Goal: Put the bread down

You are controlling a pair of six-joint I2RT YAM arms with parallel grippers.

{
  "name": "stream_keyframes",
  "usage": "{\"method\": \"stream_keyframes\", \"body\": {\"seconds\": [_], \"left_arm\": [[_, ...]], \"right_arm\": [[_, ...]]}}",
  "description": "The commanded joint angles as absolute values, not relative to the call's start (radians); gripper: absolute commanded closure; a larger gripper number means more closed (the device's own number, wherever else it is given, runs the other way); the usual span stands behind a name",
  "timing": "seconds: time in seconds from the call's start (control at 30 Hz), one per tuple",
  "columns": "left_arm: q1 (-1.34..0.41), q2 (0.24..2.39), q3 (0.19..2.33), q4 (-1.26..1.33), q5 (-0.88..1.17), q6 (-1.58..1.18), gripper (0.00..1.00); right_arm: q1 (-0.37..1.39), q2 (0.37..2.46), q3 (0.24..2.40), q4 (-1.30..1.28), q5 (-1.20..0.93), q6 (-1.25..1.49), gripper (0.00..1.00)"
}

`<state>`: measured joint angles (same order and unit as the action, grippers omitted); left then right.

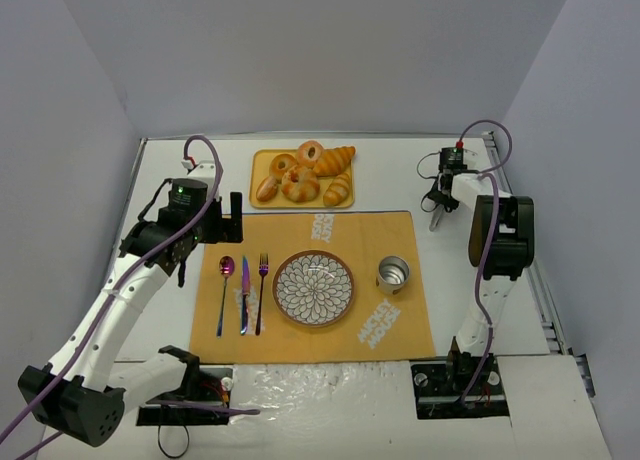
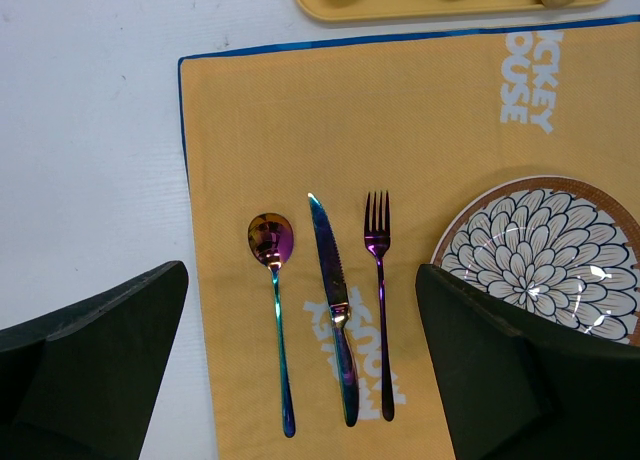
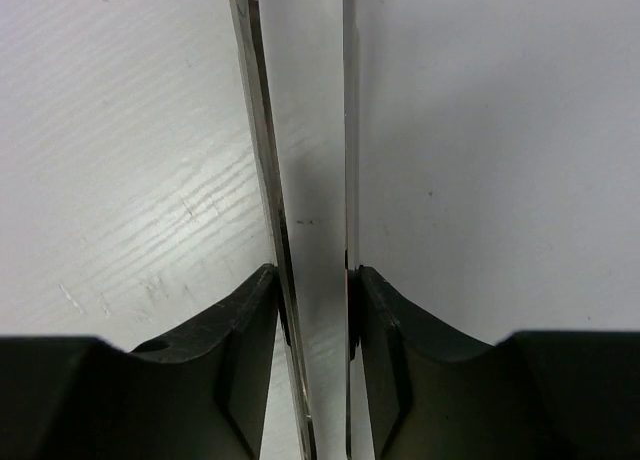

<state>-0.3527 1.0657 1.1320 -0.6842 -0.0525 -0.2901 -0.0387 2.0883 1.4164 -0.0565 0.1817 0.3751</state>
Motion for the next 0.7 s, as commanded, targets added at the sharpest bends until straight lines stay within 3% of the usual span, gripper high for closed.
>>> {"method": "stream_keyframes", "body": {"seconds": [0.0, 0.33, 0.67], "left_arm": [[-0.357, 1.062, 1.15, -0.655, -0.064, -0.287, 0.04], [-0.357, 1.062, 1.15, -0.657, -0.067, -0.287, 0.04], [-0.357, 1.058, 1.152, -0.657, -0.069, -0.287, 0.04]], "right_arm": [[-0.043, 1.963, 1.387, -0.073, 0.19, 0.385, 0.68], [-0.002, 1.713, 1.364, -0.14, 0.202, 0.377, 0.65], [0.186, 1.544, 1.364, -0.23, 0.211, 0.36, 0.57]]}}
